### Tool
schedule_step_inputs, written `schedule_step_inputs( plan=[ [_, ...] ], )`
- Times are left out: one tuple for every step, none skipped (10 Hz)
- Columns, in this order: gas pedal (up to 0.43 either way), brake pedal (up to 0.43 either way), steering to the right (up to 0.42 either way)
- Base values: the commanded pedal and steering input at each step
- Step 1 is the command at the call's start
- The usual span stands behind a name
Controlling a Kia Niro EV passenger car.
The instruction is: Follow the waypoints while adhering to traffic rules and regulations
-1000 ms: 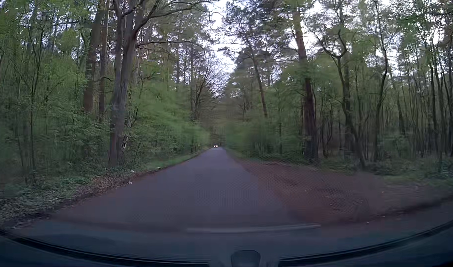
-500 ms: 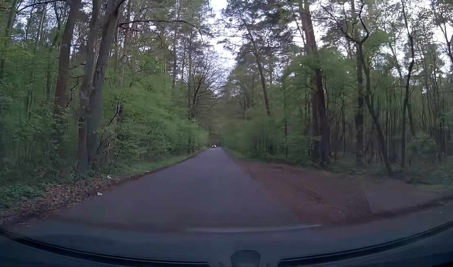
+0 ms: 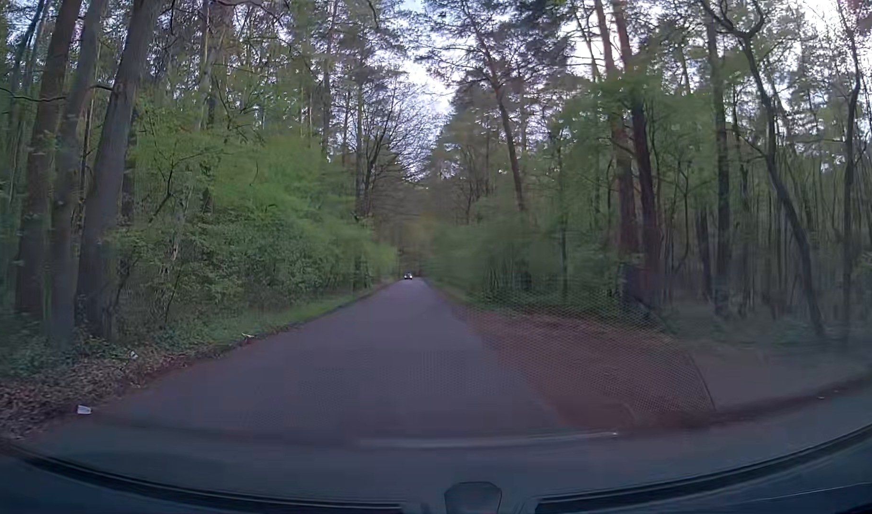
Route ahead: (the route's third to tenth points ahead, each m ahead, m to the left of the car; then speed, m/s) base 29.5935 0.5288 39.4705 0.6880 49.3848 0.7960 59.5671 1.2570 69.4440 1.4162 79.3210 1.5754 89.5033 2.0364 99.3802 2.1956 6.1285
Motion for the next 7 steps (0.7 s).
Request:
schedule_step_inputs(
  plan=[
    [0.110,0.000,0.005],
    [0.110,0.000,0.003],
    [0.110,0.000,-0.003],
    [0.110,0.000,-0.011],
    [0.110,0.000,-0.013],
    [0.110,0.000,-0.012],
    [0.110,0.000,-0.012]
  ],
)
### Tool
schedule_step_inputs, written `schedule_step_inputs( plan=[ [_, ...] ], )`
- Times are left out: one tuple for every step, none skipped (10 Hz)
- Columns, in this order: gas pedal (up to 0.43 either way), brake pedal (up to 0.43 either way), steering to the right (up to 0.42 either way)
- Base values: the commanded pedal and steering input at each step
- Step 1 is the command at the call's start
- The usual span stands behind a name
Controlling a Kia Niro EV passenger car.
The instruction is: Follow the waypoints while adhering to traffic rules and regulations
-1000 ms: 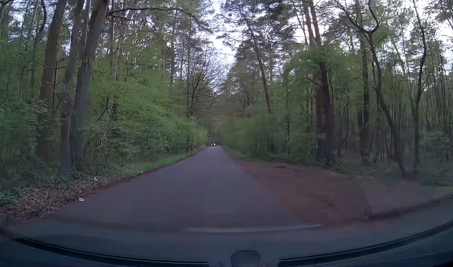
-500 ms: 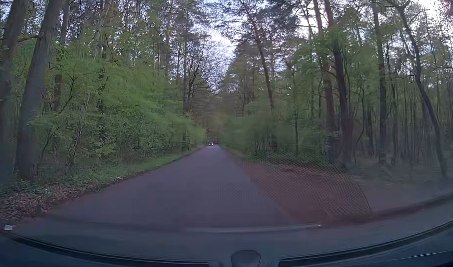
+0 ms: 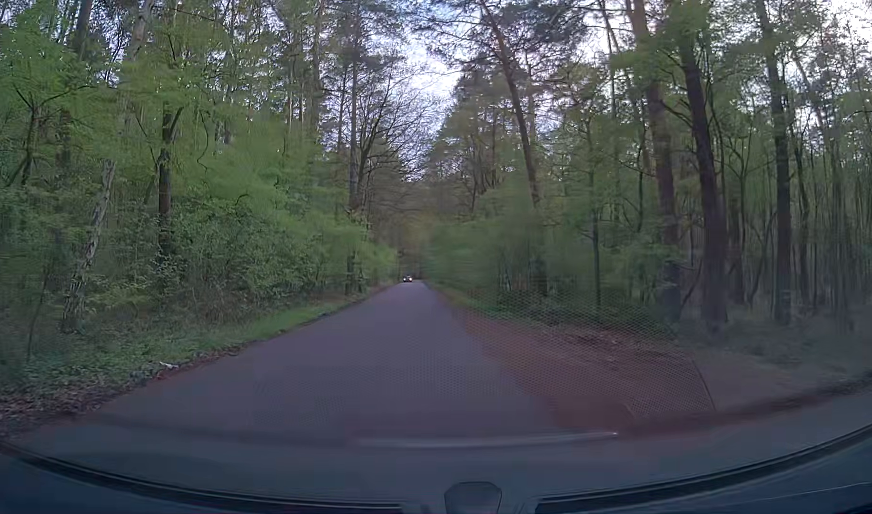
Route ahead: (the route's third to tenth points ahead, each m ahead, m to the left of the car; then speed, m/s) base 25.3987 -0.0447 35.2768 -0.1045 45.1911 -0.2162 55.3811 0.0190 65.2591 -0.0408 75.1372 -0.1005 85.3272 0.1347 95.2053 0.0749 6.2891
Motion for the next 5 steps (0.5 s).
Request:
schedule_step_inputs(
  plan=[
    [0.110,0.000,-0.012],
    [0.110,0.000,-0.012],
    [0.110,0.000,-0.013],
    [0.110,0.000,-0.012],
    [0.110,0.000,-0.013]
  ],
)
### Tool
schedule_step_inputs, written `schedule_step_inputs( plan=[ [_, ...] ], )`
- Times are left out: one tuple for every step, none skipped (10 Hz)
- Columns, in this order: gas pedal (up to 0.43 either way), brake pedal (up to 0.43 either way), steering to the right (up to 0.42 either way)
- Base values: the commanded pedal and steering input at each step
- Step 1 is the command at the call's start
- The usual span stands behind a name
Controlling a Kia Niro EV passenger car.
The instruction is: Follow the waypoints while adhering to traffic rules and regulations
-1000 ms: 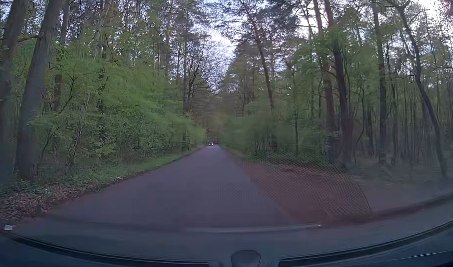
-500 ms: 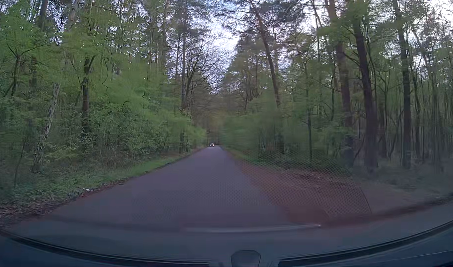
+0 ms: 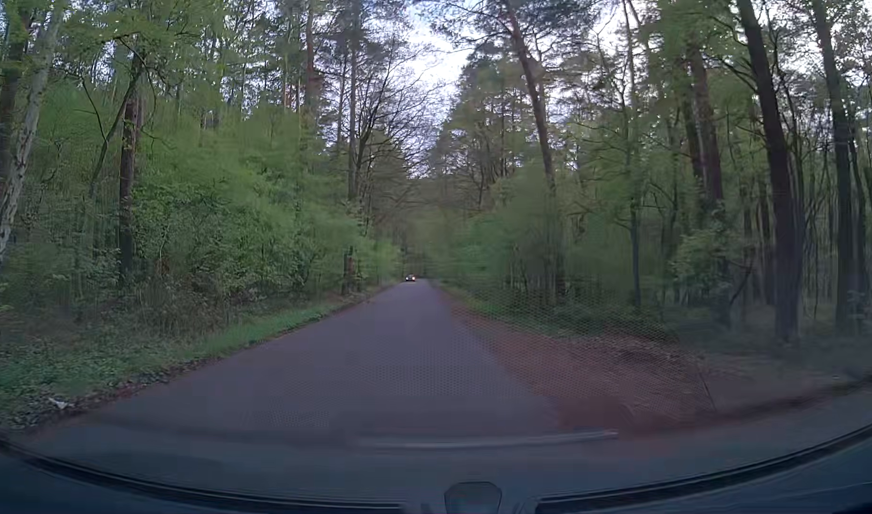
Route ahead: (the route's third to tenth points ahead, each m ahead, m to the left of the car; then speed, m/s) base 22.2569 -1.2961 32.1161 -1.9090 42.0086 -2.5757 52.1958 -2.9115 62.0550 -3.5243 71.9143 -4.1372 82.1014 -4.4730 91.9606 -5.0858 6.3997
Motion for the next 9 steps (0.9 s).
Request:
schedule_step_inputs(
  plan=[
    [0.110,0.000,-0.012],
    [0.110,0.000,-0.012],
    [0.110,0.000,-0.013],
    [0.110,0.000,-0.013],
    [0.110,0.000,-0.012],
    [0.110,0.000,-0.010],
    [0.098,0.000,-0.009],
    [0.098,0.000,-0.009],
    [0.098,0.000,-0.008]
  ],
)
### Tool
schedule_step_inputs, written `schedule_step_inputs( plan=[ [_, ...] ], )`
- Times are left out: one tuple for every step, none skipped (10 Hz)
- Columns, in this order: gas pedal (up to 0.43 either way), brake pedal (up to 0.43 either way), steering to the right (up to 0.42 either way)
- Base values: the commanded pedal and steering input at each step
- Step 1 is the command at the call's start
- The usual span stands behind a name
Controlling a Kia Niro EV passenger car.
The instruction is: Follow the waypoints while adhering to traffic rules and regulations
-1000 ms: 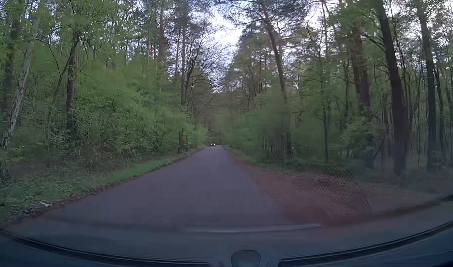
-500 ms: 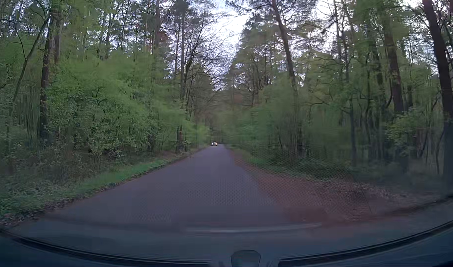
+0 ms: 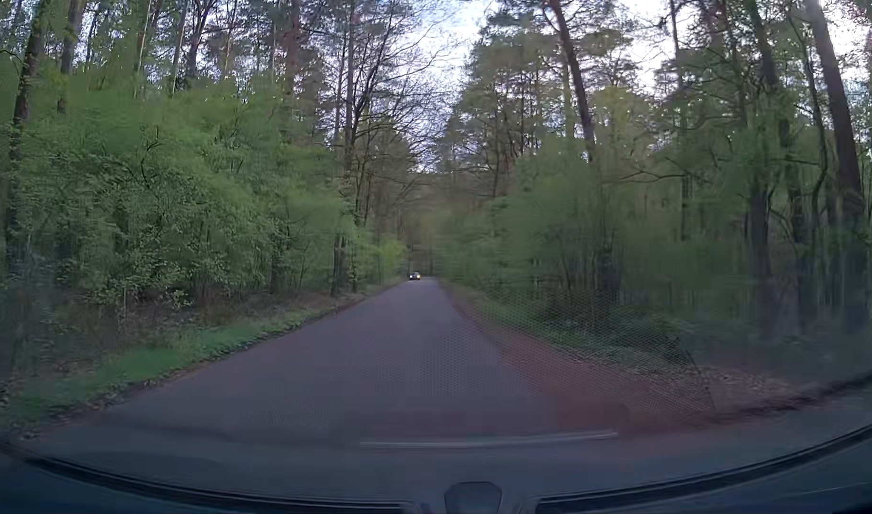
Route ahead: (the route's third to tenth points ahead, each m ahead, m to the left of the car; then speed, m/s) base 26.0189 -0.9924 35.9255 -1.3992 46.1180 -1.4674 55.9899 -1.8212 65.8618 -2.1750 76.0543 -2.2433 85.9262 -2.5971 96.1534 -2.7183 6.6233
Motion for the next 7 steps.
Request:
schedule_step_inputs(
  plan=[
    [0.098,0.000,-0.006],
    [0.098,0.000,-0.006],
    [0.098,0.000,-0.005],
    [0.098,0.000,-0.004],
    [0.098,0.000,-0.004],
    [0.110,0.000,-0.004],
    [0.110,0.000,-0.004]
  ],
)
